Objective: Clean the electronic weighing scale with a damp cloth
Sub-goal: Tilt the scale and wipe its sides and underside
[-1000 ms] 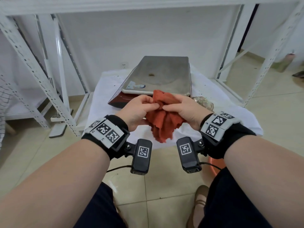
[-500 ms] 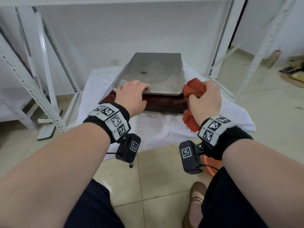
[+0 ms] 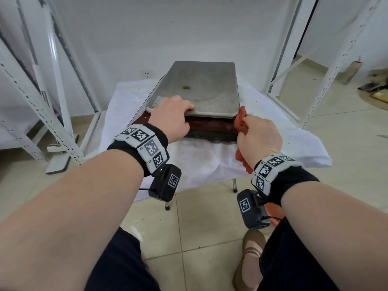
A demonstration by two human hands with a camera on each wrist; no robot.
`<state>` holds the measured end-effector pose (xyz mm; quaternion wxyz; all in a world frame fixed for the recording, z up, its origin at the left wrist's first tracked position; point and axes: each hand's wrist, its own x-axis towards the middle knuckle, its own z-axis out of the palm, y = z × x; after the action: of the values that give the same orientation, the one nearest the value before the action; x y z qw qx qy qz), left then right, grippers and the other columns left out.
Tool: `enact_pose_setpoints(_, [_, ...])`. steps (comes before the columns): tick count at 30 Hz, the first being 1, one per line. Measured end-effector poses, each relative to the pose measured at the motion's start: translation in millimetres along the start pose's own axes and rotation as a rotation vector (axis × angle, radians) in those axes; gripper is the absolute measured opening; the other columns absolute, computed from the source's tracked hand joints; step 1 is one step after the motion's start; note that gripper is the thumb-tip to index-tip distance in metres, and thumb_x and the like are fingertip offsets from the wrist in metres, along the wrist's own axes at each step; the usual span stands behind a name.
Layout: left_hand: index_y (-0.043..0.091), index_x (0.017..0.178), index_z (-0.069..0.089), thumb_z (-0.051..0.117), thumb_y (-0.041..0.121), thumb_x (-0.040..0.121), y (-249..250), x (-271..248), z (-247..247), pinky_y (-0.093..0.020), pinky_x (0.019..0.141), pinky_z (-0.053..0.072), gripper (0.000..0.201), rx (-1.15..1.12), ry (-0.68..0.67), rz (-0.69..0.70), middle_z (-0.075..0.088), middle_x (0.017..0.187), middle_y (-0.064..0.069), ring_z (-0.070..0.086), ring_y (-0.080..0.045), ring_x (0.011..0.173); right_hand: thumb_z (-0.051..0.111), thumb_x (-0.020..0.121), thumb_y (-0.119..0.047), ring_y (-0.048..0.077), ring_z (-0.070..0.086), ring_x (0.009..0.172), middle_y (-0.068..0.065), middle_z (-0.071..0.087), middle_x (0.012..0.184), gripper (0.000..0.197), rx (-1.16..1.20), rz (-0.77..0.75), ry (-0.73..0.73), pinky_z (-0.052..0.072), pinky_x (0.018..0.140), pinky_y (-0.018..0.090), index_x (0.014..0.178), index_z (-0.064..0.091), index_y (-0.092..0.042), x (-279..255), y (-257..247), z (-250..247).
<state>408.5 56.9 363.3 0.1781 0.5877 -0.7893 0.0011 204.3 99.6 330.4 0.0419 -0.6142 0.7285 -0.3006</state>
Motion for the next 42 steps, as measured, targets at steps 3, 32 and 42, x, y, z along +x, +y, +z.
enact_pose_setpoints(3, [0.021,0.128,0.054,0.059,0.017,0.081,2,-1,-2,-0.039,0.100,0.038,0.047,-0.001,0.000,-0.008,0.052,0.120,-0.005,0.044,-0.029,0.112,0.054,0.085,-0.038,0.033,0.054,0.100,0.007,0.056,0.107,0.031,-0.028,-0.028,-0.043,0.040,0.076,0.035,0.106,0.042,-0.018,0,-5,2])
enact_pose_setpoints(32, [0.021,0.112,0.061,0.051,0.034,0.094,11,8,-10,-0.037,0.073,0.043,0.025,0.224,0.069,0.053,0.052,0.112,-0.005,0.046,-0.025,0.109,0.044,0.094,-0.029,0.035,0.053,0.097,0.007,0.046,0.119,0.024,-0.185,-0.070,0.017,0.045,0.082,0.038,0.103,0.062,-0.015,4,-15,9])
enact_pose_setpoints(42, [0.021,0.107,0.061,0.050,0.033,0.095,11,9,-11,-0.033,0.064,0.033,0.021,0.220,0.096,0.040,0.053,0.108,-0.004,0.048,-0.025,0.105,0.039,0.094,-0.015,0.031,0.048,0.106,0.005,0.054,0.117,0.027,-0.372,-0.198,-0.030,0.037,0.078,0.036,0.113,0.058,-0.015,4,-19,11])
